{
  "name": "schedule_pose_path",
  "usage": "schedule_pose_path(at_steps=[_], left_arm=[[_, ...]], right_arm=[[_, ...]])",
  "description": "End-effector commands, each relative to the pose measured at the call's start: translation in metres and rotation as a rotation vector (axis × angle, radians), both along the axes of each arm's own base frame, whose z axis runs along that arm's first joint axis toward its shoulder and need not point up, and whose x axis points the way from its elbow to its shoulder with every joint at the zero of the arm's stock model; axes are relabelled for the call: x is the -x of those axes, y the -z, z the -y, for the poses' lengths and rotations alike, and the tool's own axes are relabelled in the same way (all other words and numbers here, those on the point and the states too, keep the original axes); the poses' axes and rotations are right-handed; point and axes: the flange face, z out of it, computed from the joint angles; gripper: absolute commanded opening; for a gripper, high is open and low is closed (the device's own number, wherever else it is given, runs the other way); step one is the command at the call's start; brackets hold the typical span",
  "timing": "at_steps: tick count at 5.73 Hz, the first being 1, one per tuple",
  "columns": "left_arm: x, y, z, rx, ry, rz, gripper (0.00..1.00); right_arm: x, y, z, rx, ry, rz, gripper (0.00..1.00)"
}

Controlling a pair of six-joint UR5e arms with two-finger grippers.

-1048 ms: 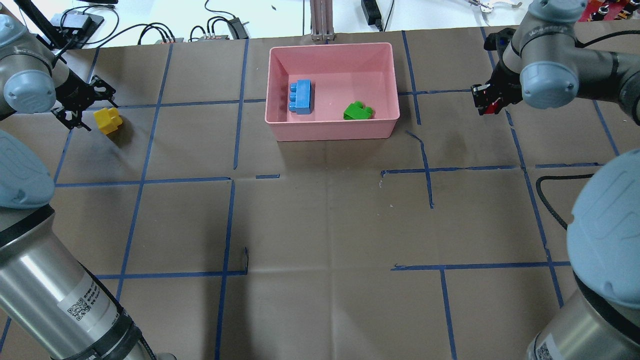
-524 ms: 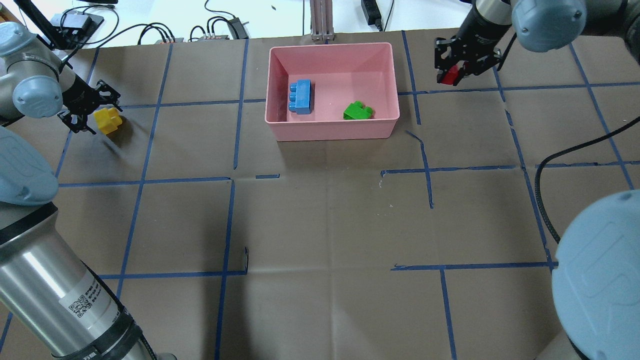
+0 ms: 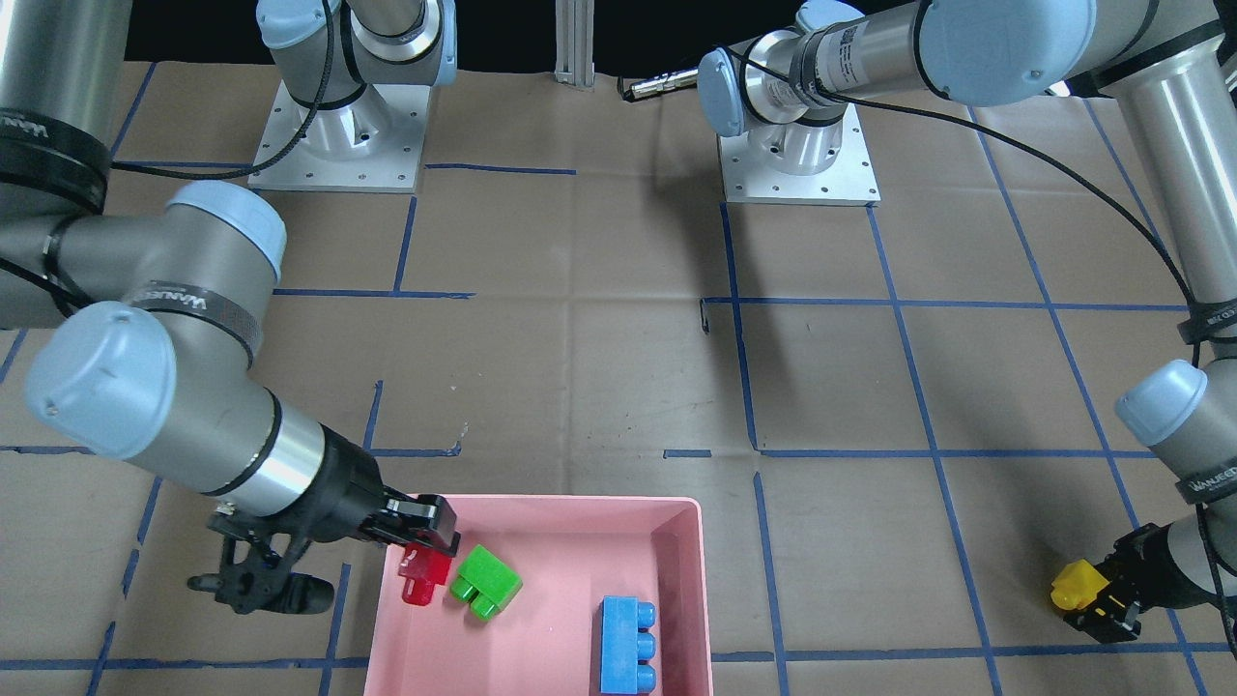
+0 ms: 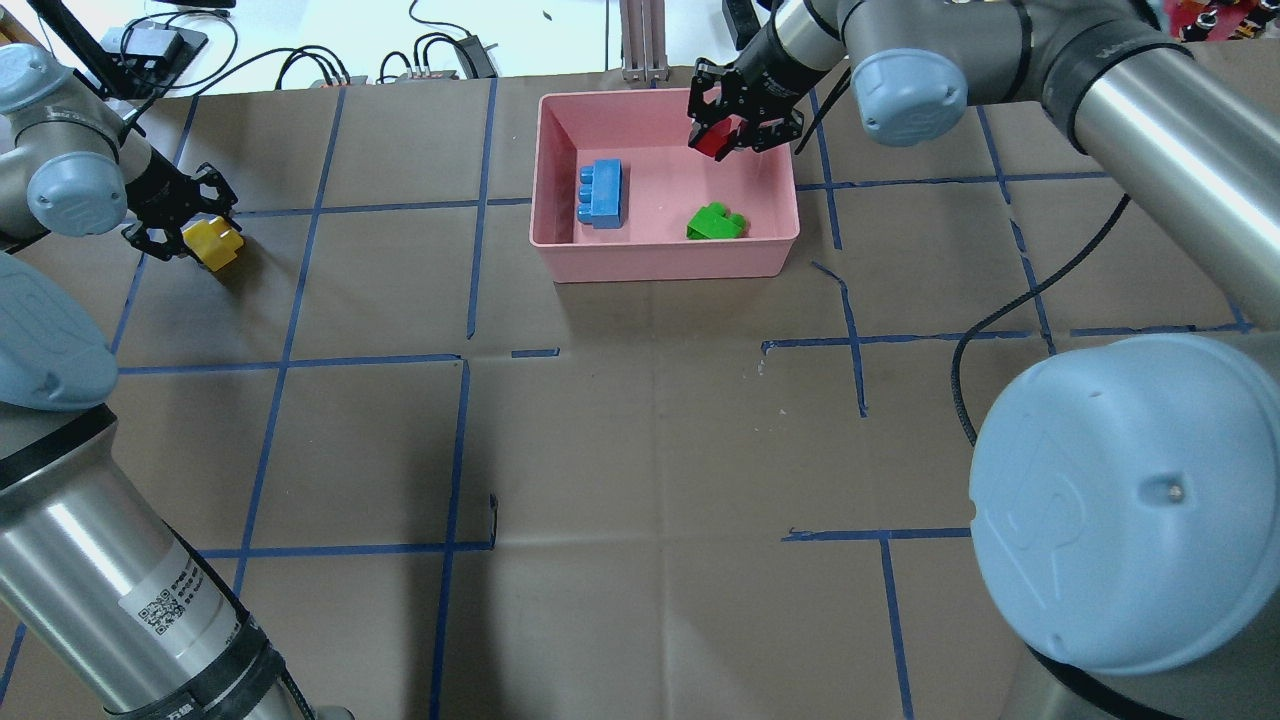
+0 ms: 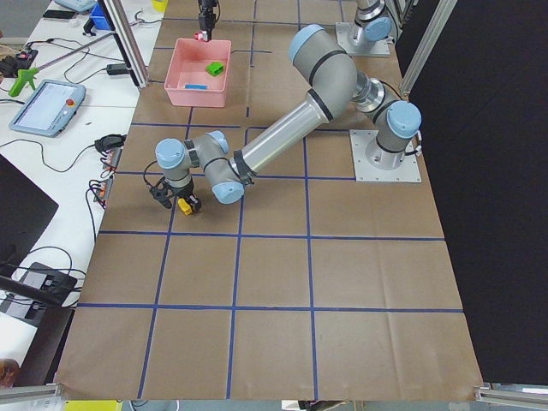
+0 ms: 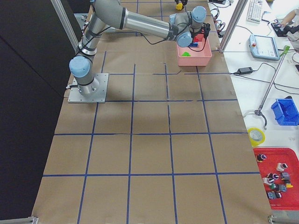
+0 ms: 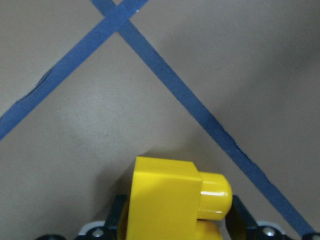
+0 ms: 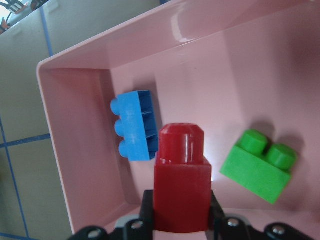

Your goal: Put all blocks into box

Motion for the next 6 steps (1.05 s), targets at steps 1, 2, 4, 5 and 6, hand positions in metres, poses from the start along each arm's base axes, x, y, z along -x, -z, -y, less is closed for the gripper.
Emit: schedule_pose_path(at_steps=[1, 2, 4, 5, 6], left_arm=[[0.003, -0.002, 0.000, 0.006, 0.007, -0.029, 0.37], [0.002, -0.020, 0.002, 0.029, 0.012, -0.016, 0.32], [0.009, -0.095, -0.005, 0.088, 0.096, 0.026, 0.32], [0.034, -0.131, -0.007, 0.113, 0.195, 0.046, 0.32], [0.087, -0.159, -0.001, 0.130, 0.359, 0.072, 0.32]], right_arm=[[-0.017, 0.011, 0.008, 0.110, -0.005, 0.010, 0.99], [-0.017, 0.015, 0.009, 0.104, -0.004, 0.006, 1.00], [-0.015, 0.006, 0.007, 0.110, -0.002, 0.004, 1.00], [-0.006, -0.003, 0.006, 0.083, 0.008, -0.003, 1.00], [0.021, -0.039, -0.007, 0.056, -0.033, -0.021, 1.00]])
